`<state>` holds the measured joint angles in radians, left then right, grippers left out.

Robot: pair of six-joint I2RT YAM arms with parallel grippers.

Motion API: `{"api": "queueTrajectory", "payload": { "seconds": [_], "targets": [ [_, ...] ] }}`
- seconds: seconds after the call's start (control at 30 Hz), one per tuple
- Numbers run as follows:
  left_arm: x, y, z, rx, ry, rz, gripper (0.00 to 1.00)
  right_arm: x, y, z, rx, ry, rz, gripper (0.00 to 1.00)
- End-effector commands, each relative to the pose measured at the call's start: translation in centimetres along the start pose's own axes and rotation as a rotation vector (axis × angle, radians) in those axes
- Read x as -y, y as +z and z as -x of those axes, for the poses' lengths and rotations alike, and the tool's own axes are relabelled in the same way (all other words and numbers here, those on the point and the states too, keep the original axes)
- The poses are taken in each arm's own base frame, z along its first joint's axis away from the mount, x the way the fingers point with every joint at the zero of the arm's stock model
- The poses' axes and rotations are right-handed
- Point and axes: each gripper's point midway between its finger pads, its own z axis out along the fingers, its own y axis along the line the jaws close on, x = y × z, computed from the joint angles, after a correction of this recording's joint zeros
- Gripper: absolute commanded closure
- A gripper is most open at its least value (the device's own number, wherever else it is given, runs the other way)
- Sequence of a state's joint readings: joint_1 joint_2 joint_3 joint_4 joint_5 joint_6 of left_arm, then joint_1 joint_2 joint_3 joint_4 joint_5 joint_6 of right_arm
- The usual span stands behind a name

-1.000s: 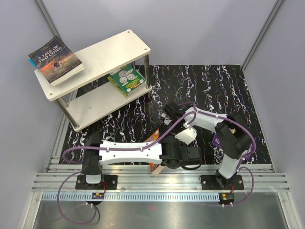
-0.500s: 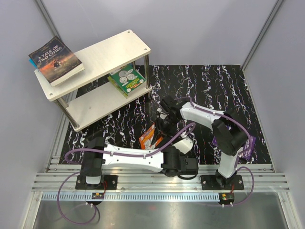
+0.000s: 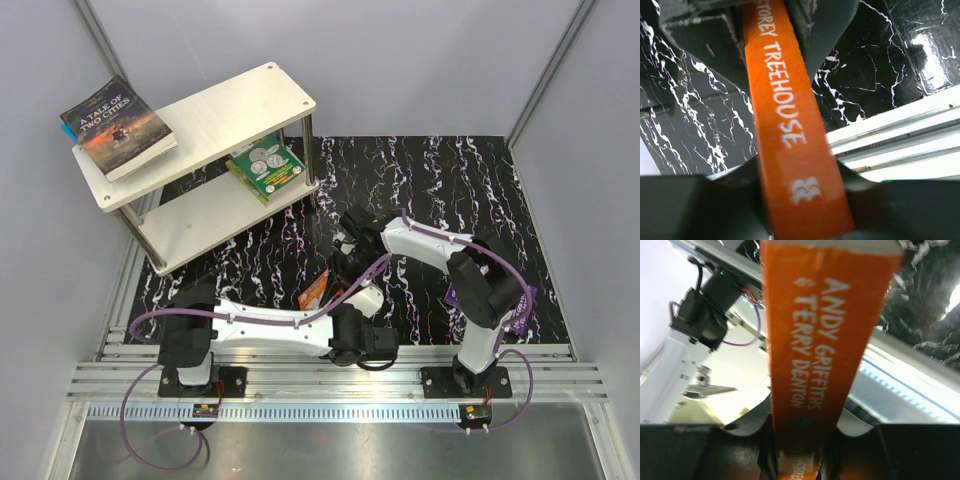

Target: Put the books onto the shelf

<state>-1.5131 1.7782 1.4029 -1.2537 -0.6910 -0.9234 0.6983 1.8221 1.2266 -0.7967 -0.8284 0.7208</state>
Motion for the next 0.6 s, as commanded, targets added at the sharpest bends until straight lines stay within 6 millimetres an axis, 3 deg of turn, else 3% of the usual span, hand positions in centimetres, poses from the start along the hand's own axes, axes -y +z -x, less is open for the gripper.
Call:
{"api": "queueTrajectory", "payload": {
  "seconds": [0.0,0.03,0.13,0.17,0.2,0.27,0.3,0.4,0.57],
  "targets": [
    [-1.7,-0.8,1.5,0.062,-0.108,-0.024,0.77,-1.8,-1.9,-2.8,-0.046,-0.050,0.088,1.00],
    [-1.8,-1.0,1.7,0.070,-0.112,-0.036,0.97,-2.0,-2.0,-2.9,-0.044,-0.054,0.092,1.00],
    [-1.2,-1.5,2.4,0.096,-0.128,-0.088,1.00,-2.7,-2.6,-2.8,-0.027,-0.062,0.102,0.99],
    [-1.2,-1.6,2.5,0.098,-0.132,-0.097,1.00,-3.0,-2.8,-2.7,-0.017,-0.066,0.101,0.63],
    [-1.3,-1.7,2.5,0.096,-0.137,-0.099,1.00,-3.8,-3.6,-2.0,0.030,-0.087,0.099,0.41],
    [-1.8,-2.2,2.6,0.099,-0.174,-0.107,1.00,-4.0,-4.8,-1.5,0.080,-0.084,0.056,0.07],
    [-2.0,-2.3,2.5,0.100,-0.192,-0.112,1.00,-3.7,-5.5,-0.5,0.140,-0.099,0.009,0.00],
    [-3.2,-3.3,2.6,0.124,-0.293,-0.150,1.00,-5.2,-9.8,1.6,0.293,-0.129,-0.034,0.00],
    [-5.2,-5.3,4.2,0.212,-0.583,-0.317,1.00,-3.6,-17.1,4.6,0.491,-0.031,-0.046,0.00]
  ]
}}
